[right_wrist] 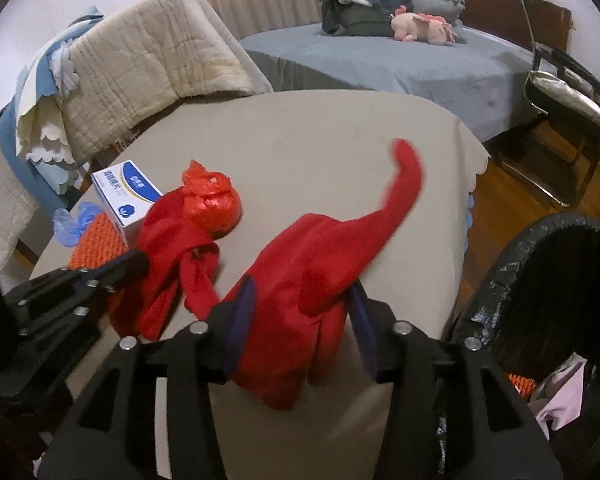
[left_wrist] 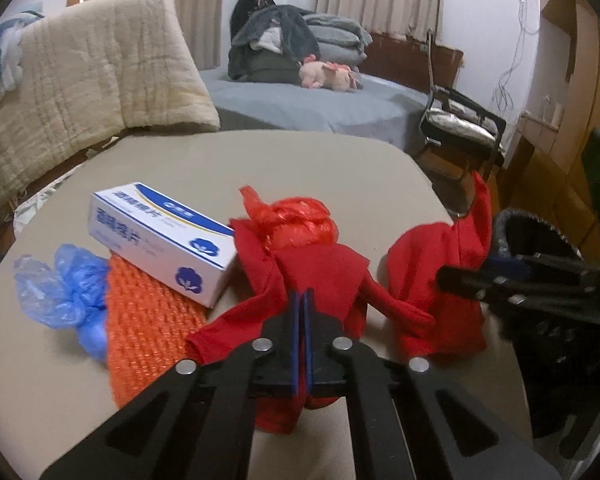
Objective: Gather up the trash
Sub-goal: 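Grasp a red cloth with the right tool while the left grasps another red cloth, then carry both red cloths over the bin and open both tools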
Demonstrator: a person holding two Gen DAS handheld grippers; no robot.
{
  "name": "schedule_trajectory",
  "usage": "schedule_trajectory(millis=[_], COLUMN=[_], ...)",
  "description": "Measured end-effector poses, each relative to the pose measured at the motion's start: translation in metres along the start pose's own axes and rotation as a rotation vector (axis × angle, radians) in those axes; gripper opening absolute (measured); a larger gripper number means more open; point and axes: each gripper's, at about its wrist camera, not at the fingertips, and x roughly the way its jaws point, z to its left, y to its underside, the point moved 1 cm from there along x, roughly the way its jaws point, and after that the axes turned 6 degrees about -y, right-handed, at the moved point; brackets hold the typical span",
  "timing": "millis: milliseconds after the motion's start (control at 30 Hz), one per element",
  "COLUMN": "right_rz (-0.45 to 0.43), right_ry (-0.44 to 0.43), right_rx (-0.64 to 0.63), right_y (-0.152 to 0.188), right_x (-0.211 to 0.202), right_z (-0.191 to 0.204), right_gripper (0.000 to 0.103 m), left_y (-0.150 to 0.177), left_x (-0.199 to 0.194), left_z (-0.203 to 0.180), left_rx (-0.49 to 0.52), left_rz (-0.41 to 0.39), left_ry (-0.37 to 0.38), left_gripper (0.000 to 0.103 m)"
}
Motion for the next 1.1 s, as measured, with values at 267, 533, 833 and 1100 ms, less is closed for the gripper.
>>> schedule_trajectory(millis=[267,533,833,1100], right_rz=[0.057,0.030,-0.088,-0.155], right_ry=[0.029,-0.042,-0.039,0.003], right_rx=[0.002,-0.043,-0.060,-0.057], right_y=[-0.001,-0.009,-0.025,-0.030], right_x=[0.029,0.009,-0.054,-0.097], right_z=[-0.001,0.011,0.009,-0.006], right_gripper=[0.045,0.010,0.010,0.010], left_y=[-0.003,-0.011,-0.028,-0.041], left_x=[-0.010,-0.024,-0.054,-0.074], left_z=[0.011,0.008,-0.007,-0.026], left_rx=[-0.029,-0.044,-0.039,-0.028], left_rz=[-0.019,-0.055,-0.126,-0.169], left_ry=[0.003,0.017,0.052,0.090], left_gripper=[0.002,0.002,0.002,0.002])
